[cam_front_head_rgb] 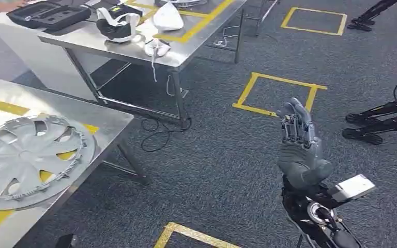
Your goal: Take the parts from the cabinet and place them on the table.
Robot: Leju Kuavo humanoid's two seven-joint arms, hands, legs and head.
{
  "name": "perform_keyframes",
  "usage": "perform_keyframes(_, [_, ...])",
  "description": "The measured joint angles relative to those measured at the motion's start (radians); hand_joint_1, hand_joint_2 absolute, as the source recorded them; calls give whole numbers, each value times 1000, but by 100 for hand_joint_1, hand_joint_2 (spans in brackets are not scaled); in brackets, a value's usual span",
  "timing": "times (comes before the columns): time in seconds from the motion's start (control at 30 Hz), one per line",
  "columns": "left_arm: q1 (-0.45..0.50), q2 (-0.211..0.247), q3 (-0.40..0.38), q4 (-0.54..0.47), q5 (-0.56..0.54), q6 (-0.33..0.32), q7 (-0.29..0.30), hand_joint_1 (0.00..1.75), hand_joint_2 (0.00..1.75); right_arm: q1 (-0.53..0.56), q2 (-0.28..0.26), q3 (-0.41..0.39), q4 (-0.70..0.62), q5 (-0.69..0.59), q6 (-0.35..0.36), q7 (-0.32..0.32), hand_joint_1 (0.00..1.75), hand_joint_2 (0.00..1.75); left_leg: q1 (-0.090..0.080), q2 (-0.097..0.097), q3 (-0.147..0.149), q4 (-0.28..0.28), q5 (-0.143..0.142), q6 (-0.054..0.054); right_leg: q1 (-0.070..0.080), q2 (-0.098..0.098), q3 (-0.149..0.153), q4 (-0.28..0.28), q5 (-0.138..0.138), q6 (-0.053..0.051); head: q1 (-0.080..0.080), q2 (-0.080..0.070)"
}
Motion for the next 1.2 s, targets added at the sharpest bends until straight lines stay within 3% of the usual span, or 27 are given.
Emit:
perform_keyframes(0.03, [0, 0, 0, 0, 0, 0, 0, 0, 0, -2, 0, 1, 0, 2, -2, 3, 0, 0, -9, 10, -2, 7, -4, -5, 13, -18, 13, -21, -9, -4, 5, 0])
perform_keyframes(0.07, [0, 2, 0, 0, 0, 0, 0, 0, 0, -1, 2, 2, 0, 5, -3, 3, 0, 0, -9, 15, -4, 8, -1, -9, 10, -7, 16, -20, -8, -15, 2, 0])
perform_keyframes(0.17, [-5, 1, 0, 0, 2, 0, 1, 0, 0, 2, 2, 2, -1, 10, -8, 6, 0, 0, -8, 52, 2, 10, -7, -19, 11, 32, 12, -25, 0, -30, -11, 0])
perform_keyframes(0.2, [-6, 2, 0, 0, 3, 0, 1, 0, 0, 3, 2, 2, -3, 12, -9, 6, 0, 0, -1, -1, -2, 30, -27, -27, 7, 42, 13, -27, 3, -36, -14, 0])
perform_keyframes(0.23, [-5, 2, 0, 0, 3, 0, 1, 0, 0, 0, 2, 2, -3, 14, -10, 7, 0, 0, 2, -50, -28, 85, -63, -30, 6, 52, 11, -27, 6, -41, -22, 0])
perform_keyframes(0.3, [-3, 1, 0, 0, 3, 0, 1, 0, 0, 0, 4, 2, -3, 19, -12, 9, 0, 0, 3, -76, -114, 253, -139, -33, 7, 75, 5, -27, 10, -48, -38, 0])
perform_keyframes(0.33, [0, 1, 0, 0, 3, 0, 1, 0, 0, 1, 4, 2, -3, 19, -13, 11, 0, 0, 3, -79, -154, 327, -161, -33, 9, 90, 3, -27, 11, -50, -42, 0])
perform_keyframes(0.37, [1, 1, 0, 0, 3, 0, 1, 0, 0, 3, 4, 2, -3, 20, -15, 13, 0, 0, 2, -81, -173, 355, -155, -31, 11, 106, 2, -27, 13, -52, -46, 0])
perform_keyframes(0.4, [1, 0, 0, 0, 3, 0, 1, 0, 0, 4, 4, 2, -3, 21, -15, 13, 0, 0, 2, -82, -164, 329, -127, -27, 12, 120, 2, -27, 14, -53, -47, 0])
perform_keyframes(0.47, [1, 2, 0, 0, 4, 0, 1, 0, 0, 4, 4, 2, -3, 22, -15, 13, 0, 0, 0, -99, -89, 164, -33, -13, 12, 149, 3, -27, 17, -51, -54, 0])
perform_keyframes(0.5, [1, 4, 0, 0, 3, 0, 1, 0, 0, 4, 4, 2, -4, 22, -15, 13, 0, 0, -4, -135, -44, 70, 8, -3, 11, 161, 3, -27, 19, -49, -56, 0])
perform_keyframes(0.53, [1, 8, 0, 0, 4, 0, 1, 0, 0, 4, 4, 2, -4, 23, -15, 13, 0, 0, -6, -178, -23, 19, 7, 4, 15, 172, -1, -26, 20, -46, -57, 0])
perform_keyframes(0.6, [-4, 8, 0, 0, 4, 0, 1, 0, 0, 5, 5, 3, -5, 27, -17, 16, 0, 0, -9, -149, -20, 8, 11, -1, 9, 193, -8, -25, 23, -37, -56, 0])
perform_keyframes(0.67, [-8, 8, 0, 0, 4, 0, 1, 0, 0, 6, 5, 3, -6, 27, -18, 20, 0, 0, -6, -127, -16, -4, 18, 6, 7, 215, -17, -33, 30, -23, -59, 0])
perform_keyframes(0.7, [-8, 8, 0, 0, 4, -1, 1, 0, 0, 7, 5, 3, -6, 28, -18, 20, 0, 0, 2, -110, -10, -19, 26, 9, 9, 174, -25, -17, 19, -24, -56, 0])
perform_keyframes(0.73, [-7, 8, 0, 0, 4, -1, 1, 0, 0, 5, 5, 3, -6, 29, -18, 21, 0, 0, 0, -102, -7, -24, 26, 13, 13, 117, -42, 21, -14, -19, -46, 0])
perform_keyframes(0.77, [-4, 8, 0, 0, 4, -1, 1, 0, 0, 5, 5, 3, -6, 29, -19, 22, 0, 0, 0, -88, -7, -24, 26, 16, 10, 93, -76, 97, -58, -13, -39, 0])
perform_keyframes(0.83, [-1, 8, 0, 0, 4, -1, 1, 0, 0, 9, 5, 5, -6, 29, -19, 22, 0, 0, 0, -59, -7, -23, 25, 17, 2, 81, -147, 262, -127, 0, -33, 0])
perform_keyframes(0.87, [-1, 8, 0, 0, 4, -1, 1, 0, 0, 10, 5, 5, -6, 29, -19, 23, 0, 0, 1, -48, -7, -23, 24, 16, -4, 79, -161, 296, -131, 5, -28, 0])
perform_keyframes(0.9, [-1, 8, 0, 0, 4, -1, 1, 0, 0, 11, 4, 5, -6, 29, -19, 23, 0, 0, 2, -36, -6, -23, 22, 14, -9, 76, -152, 280, -112, 10, -24, 0])
perform_keyframes(0.97, [-2, 6, 0, 0, 4, -1, 1, 0, 0, 11, 5, 5, -6, 29, -20, 23, 0, 0, 8, -12, 0, -18, 15, 3, -16, 59, -62, 115, -25, 19, -16, 0])
perform_keyframes(1.0, [-2, 5, 0, 0, 4, -2, 1, 0, 0, 10, 5, 5, -6, 29, -21, 23, 0, 0, 10, -1, 4, -12, 9, -6, -17, 26, -9, 17, 12, 24, -12, 0])
perform_keyframes(1.03, [-1, 9, 0, 0, 4, -2, 1, 0, 0, 9, 4, 5, -6, 30, -21, 24, 0, 0, 4, 6, 4, -8, 3, -14, -3, -16, 10, -15, -12, 27, -5, 0])
perform_keyframes(1.07, [-1, 9, 0, 0, 4, -2, 1, 0, 0, 9, 5, 6, -8, 32, -21, 24, 0, 0, 0, 13, 1, 6, 0, -20, -6, -4, 14, -23, -5, 6, 2, 0])
perform_keyframes(1.13, [-4, 8, 0, 0, 4, -2, 1, 0, 0, 12, 5, 4, -8, 33, -22, 26, 0, 0, 1, 35, 5, 1, 3, -25, 1, 20, 6, -17, -4, -7, -19, 0])
perform_keyframes(1.17, [-6, 7, 0, 0, 4, -2, 1, 0, 0, 11, 5, 5, -8, 34, -21, 26, 0, 0, 2, 48, 8, 1, 1, -29, 1, 33, 5, -19, -2, -14, -18, 0])
perform_keyframes(1.2, [-8, 7, 0, 0, 4, -2, 1, 0, 0, 12, 5, 5, -10, 34, -21, 26, 0, 0, 8, 28, 8, 10, -14, -38, -4, 46, 9, -23, 3, -23, -19, 0])
